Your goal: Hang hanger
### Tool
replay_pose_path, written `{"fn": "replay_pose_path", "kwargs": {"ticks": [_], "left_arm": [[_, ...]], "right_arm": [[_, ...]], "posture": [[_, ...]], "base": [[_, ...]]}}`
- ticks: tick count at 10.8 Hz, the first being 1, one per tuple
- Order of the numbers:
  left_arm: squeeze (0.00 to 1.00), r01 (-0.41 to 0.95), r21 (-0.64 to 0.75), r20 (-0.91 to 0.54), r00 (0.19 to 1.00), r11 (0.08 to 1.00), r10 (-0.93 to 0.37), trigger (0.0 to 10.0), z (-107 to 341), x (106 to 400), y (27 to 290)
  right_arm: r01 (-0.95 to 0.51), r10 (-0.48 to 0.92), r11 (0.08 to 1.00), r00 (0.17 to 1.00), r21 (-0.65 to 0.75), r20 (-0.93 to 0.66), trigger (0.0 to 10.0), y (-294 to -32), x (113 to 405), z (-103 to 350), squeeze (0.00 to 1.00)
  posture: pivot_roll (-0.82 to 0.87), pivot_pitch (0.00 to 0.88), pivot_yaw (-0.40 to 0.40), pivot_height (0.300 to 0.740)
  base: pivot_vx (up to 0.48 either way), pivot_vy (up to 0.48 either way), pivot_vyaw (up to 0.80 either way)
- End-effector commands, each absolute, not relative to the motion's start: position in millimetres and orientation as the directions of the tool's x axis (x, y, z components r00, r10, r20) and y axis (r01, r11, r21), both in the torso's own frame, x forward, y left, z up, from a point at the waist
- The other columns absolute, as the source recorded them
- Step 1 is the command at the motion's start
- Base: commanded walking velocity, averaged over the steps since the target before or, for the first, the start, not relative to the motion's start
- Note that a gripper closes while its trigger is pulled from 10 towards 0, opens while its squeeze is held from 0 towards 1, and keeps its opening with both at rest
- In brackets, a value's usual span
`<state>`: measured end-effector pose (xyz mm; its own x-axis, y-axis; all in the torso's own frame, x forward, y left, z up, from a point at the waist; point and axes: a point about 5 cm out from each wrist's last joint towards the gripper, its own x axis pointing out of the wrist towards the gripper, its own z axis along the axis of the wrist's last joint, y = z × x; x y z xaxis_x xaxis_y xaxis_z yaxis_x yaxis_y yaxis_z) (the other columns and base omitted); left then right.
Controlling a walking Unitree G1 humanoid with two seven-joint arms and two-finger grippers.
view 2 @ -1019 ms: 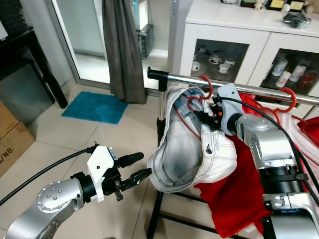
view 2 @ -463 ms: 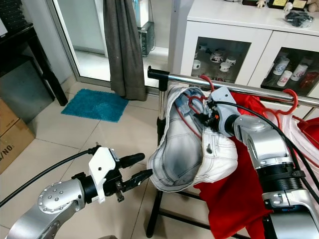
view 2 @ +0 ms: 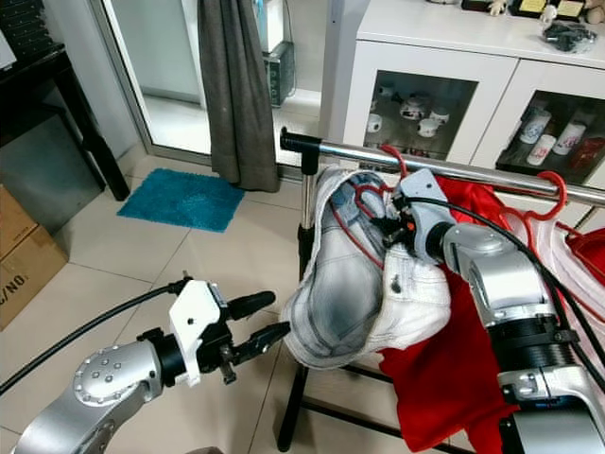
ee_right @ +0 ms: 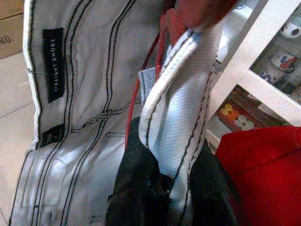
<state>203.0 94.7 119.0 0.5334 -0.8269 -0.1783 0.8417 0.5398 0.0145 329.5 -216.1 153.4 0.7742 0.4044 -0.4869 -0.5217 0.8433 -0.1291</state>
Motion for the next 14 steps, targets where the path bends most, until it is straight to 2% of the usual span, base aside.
{"fn": "replay_pose_path", "kwargs": {"ticks": [1,6,8,9,10,12,13,14], "left_arm": [[0.00,0.831,0.035,-0.186,0.551,0.554,-0.814,10.0,119,205,97],[0.00,0.800,0.071,-0.170,0.599,0.596,-0.783,10.0,121,213,102],[0.00,0.775,0.065,-0.172,0.630,0.629,-0.758,10.0,121,216,104],[0.00,0.725,-0.038,-0.177,0.673,0.688,-0.719,10.0,121,218,108],[0.00,0.705,-0.057,-0.164,0.691,0.706,-0.704,10.0,122,220,110],[0.00,0.672,-0.015,-0.135,0.732,0.740,-0.668,10.0,126,225,110],[0.00,0.653,0.080,-0.090,0.757,0.753,-0.647,10.0,128,229,109],[0.00,0.619,0.058,-0.089,0.784,0.783,-0.614,10.0,127,233,111]], "right_arm": [[-0.515,0.406,0.850,0.774,-0.112,-0.486,0.0,-218,328,153,0.00],[-0.504,0.417,0.857,0.799,-0.105,-0.434,0.0,-217,325,161,0.00],[-0.487,0.417,0.862,0.839,-0.141,-0.349,0.0,-214,324,172,0.00],[-0.468,0.417,0.869,0.868,-0.161,-0.271,0.0,-213,319,188,0.00],[-0.463,0.414,0.869,0.873,-0.172,-0.259,0.0,-213,315,192,0.00],[-0.453,0.407,0.874,0.881,-0.177,-0.242,0.0,-214,301,194,0.00],[-0.447,0.402,0.877,0.883,-0.175,-0.241,0.0,-213,293,191,0.00],[-0.449,0.410,0.878,0.884,-0.164,-0.225,0.0,-211,284,189,0.00]], "posture": [[-0.05,0.000,0.000,0.740],[-0.05,0.000,0.007,0.740],[-0.05,0.000,0.008,0.740],[-0.05,0.000,0.004,0.740],[-0.05,0.000,0.003,0.740],[-0.05,0.000,0.014,0.740],[-0.06,0.000,0.019,0.740],[-0.07,0.000,0.028,0.740]], "base": [[0.000,0.000,0.00],[0.000,0.000,0.00],[0.000,0.000,0.00],[0.000,0.000,0.00],[0.000,0.000,0.00],[0.000,0.000,0.00],[0.000,0.000,0.00],[0.000,0.000,0.00]]}}
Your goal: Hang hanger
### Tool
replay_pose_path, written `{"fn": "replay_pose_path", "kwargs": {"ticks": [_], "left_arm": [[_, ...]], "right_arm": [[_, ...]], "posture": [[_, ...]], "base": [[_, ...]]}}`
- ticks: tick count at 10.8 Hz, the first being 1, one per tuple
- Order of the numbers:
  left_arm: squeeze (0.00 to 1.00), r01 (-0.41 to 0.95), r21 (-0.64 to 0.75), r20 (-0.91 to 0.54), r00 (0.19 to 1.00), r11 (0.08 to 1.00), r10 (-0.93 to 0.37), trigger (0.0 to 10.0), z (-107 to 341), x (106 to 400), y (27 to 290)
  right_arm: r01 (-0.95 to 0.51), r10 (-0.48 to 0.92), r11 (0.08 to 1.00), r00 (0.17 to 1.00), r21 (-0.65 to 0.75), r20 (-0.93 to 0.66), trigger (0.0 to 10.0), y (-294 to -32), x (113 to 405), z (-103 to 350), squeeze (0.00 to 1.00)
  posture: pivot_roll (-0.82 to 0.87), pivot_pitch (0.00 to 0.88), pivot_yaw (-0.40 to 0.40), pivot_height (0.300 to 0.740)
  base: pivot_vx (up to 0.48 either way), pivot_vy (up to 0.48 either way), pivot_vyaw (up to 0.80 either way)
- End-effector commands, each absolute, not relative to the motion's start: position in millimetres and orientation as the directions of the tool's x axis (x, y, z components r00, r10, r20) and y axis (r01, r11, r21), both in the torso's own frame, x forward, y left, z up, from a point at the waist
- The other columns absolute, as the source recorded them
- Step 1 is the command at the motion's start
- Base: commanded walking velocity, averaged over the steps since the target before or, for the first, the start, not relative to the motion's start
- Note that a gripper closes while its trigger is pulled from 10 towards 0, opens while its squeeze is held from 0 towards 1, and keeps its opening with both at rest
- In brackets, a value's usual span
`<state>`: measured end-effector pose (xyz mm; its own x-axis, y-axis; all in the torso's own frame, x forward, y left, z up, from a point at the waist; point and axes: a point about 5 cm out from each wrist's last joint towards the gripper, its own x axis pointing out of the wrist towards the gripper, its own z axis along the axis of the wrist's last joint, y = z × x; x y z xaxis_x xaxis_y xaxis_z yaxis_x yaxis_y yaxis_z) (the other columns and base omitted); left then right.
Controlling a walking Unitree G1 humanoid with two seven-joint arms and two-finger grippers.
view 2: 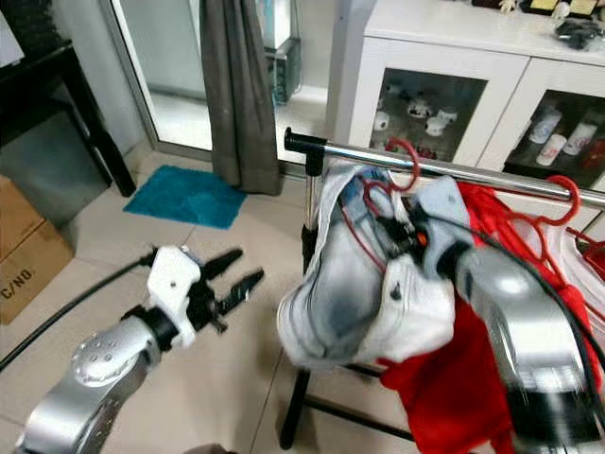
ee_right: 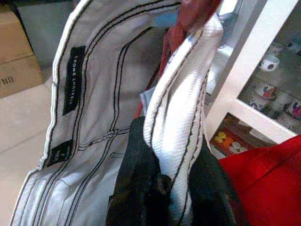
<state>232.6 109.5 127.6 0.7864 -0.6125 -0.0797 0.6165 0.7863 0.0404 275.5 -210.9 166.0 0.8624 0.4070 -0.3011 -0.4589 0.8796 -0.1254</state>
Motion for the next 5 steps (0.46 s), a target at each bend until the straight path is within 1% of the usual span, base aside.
{"fn": "replay_pose_path", "kwargs": {"ticks": [1,4,5], "left_arm": [[0.00,0.605,0.033,-0.085,0.795,0.795,-0.601,10.0,126,234,112],[0.00,0.547,0.038,-0.099,0.835,0.836,-0.542,10.0,118,236,118],[0.00,0.540,0.009,-0.122,0.836,0.842,-0.535,10.0,115,237,118]], "right_arm": [[-0.446,0.412,0.882,0.886,-0.151,-0.212,0.0,-210,274,186,0.00],[-0.407,0.379,0.905,0.904,-0.125,-0.198,0.0,-210,261,177,0.00],[-0.377,0.351,0.920,0.914,-0.109,-0.204,0.0,-208,253,166,0.00]], "posture": [[-0.07,0.000,0.034,0.740],[-0.07,0.000,0.044,0.740],[-0.07,0.000,0.049,0.740]], "base": [[0.000,0.000,0.00],[0.000,0.000,0.00],[0.000,0.000,0.00]]}}
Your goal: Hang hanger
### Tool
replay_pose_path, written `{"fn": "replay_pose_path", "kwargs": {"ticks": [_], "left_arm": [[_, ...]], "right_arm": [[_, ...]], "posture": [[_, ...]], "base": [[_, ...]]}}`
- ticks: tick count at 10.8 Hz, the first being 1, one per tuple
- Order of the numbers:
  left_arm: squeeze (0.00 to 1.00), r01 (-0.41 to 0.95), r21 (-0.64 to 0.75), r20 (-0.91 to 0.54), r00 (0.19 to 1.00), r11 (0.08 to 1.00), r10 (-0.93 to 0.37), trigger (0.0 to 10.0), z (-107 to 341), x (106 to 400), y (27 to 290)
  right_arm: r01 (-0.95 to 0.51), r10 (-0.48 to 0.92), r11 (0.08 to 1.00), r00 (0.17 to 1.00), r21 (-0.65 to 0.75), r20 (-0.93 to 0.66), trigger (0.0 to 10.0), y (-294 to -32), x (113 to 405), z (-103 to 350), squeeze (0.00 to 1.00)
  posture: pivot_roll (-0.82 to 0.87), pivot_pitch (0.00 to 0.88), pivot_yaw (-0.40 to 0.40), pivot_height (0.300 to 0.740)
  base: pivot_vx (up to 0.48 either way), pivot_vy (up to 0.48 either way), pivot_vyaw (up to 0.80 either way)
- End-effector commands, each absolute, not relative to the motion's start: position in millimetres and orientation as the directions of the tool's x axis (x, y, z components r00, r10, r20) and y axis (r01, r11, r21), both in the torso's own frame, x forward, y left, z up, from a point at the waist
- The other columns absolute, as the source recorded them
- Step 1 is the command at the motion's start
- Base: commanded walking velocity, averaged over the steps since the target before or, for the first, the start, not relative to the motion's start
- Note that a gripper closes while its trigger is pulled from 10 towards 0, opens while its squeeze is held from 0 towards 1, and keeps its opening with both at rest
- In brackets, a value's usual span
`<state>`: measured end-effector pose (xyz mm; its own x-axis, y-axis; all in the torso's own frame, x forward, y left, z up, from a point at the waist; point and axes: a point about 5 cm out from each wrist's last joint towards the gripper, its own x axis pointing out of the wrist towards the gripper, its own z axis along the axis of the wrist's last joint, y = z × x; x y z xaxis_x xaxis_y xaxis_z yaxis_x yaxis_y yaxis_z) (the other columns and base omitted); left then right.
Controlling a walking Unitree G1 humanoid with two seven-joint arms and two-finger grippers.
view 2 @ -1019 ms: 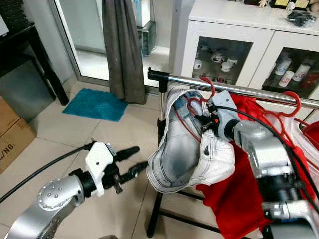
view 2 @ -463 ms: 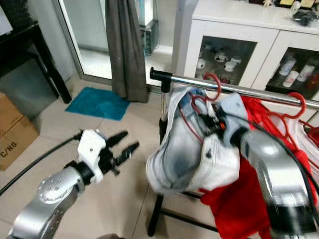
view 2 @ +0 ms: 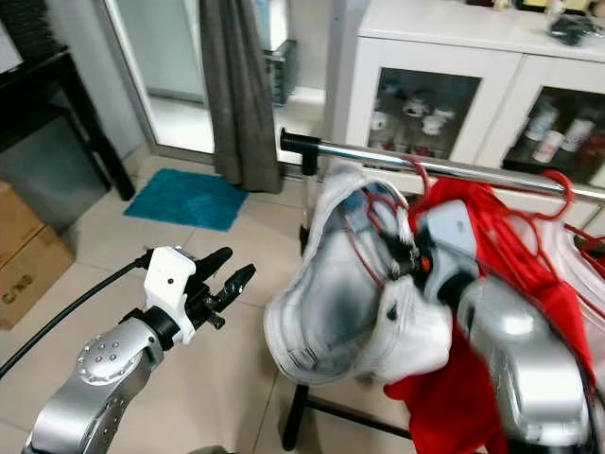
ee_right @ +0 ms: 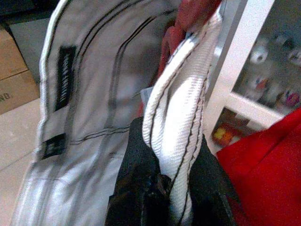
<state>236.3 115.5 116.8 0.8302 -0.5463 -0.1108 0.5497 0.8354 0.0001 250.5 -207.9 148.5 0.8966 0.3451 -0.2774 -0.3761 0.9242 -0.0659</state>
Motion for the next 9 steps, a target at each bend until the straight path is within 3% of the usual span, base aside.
{"fn": "replay_pose_path", "kwargs": {"ticks": [1,4,5,7,9], "left_arm": [[0.00,0.546,-0.073,-0.122,0.826,0.835,-0.550,10.0,114,236,118],[0.00,0.591,-0.025,-0.192,0.789,0.807,-0.584,10.0,103,226,116],[0.00,0.548,-0.015,-0.177,0.822,0.836,-0.542,10.0,101,228,118],[0.00,0.559,0.000,-0.195,0.813,0.829,-0.548,10.0,100,229,116],[0.00,0.691,0.041,-0.281,0.701,0.721,-0.656,10.0,94,219,113]], "right_arm": [[-0.343,0.319,0.935,0.925,-0.089,-0.207,0.0,-206,248,156,0.00],[-0.301,0.277,0.951,0.931,-0.069,-0.239,0.0,-200,241,138,0.00],[-0.294,0.267,0.954,0.923,-0.058,-0.276,0.0,-191,236,127,0.00],[-0.432,0.359,0.894,0.850,-0.120,-0.386,0.0,-189,230,116,0.00],[-0.556,0.452,0.820,0.775,-0.136,-0.442,0.0,-188,224,115,0.00]], "posture": [[-0.08,0.000,0.056,0.740],[-0.08,0.000,0.053,0.740],[-0.08,0.000,0.044,0.740],[-0.09,0.000,0.036,0.740],[-0.09,0.006,0.044,0.740]], "base": [[0.000,0.000,0.00],[0.000,0.000,0.00],[0.000,0.000,0.00],[0.000,0.000,0.00],[0.000,0.000,0.00]]}}
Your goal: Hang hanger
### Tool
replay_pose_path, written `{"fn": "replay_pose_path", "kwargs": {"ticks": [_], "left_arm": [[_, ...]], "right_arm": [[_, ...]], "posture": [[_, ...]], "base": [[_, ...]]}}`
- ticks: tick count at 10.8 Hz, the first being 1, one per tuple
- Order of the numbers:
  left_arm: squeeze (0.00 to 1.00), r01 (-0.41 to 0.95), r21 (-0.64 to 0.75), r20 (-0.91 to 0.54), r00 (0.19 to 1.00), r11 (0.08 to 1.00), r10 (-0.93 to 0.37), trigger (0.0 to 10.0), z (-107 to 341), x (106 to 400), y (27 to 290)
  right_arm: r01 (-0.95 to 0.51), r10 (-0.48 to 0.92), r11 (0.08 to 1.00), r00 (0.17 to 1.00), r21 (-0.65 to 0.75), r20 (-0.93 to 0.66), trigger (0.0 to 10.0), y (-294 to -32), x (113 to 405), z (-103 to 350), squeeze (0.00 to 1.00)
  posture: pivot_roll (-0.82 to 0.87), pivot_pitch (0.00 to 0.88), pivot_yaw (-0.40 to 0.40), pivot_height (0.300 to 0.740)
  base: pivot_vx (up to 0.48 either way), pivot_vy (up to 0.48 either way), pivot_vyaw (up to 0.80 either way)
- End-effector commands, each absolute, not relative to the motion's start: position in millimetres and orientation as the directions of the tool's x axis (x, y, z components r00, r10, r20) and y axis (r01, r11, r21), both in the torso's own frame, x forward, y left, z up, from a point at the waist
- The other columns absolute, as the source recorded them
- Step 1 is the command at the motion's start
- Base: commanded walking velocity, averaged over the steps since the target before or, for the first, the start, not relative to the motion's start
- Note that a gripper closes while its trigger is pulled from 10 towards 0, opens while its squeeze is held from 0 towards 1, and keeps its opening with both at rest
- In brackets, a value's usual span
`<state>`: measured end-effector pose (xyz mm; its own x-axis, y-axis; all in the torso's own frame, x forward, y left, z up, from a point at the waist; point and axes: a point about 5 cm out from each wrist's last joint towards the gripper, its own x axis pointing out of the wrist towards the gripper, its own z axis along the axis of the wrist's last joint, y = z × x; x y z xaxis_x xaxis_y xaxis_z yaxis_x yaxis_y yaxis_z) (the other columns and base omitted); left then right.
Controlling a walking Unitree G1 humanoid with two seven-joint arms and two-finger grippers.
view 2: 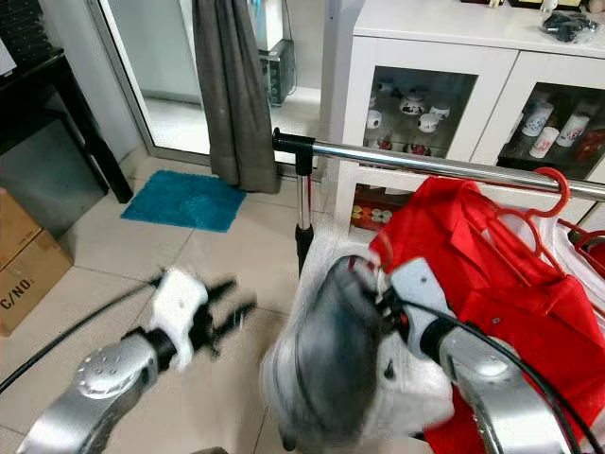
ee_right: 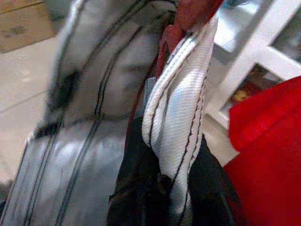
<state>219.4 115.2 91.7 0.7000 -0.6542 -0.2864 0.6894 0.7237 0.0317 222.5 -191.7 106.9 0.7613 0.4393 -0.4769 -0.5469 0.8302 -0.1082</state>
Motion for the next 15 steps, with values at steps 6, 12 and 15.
{"fn": "replay_pose_path", "kwargs": {"ticks": [6,12,15], "left_arm": [[1.00,0.735,0.069,-0.302,0.660,0.674,-0.688,10.0,88,217,113],[0.00,0.604,0.018,-0.241,0.776,0.796,-0.583,10.0,88,210,126],[0.00,0.508,-0.004,-0.205,0.843,0.862,-0.498,10.0,94,221,137]], "right_arm": [[-0.778,0.742,0.628,0.604,-0.013,-0.291,0.0,-139,225,142,0.00],[-0.648,0.574,0.759,0.709,-0.061,-0.409,0.0,-170,234,121,0.00],[-0.498,0.470,0.867,0.813,0.009,-0.344,0.0,-170,232,108,0.00]], "posture": [[-0.08,0.018,0.023,0.740],[-0.07,0.028,0.013,0.740],[-0.05,0.031,0.025,0.740]], "base": [[0.000,0.000,0.00],[0.000,0.000,0.00],[0.000,0.000,0.00]]}}
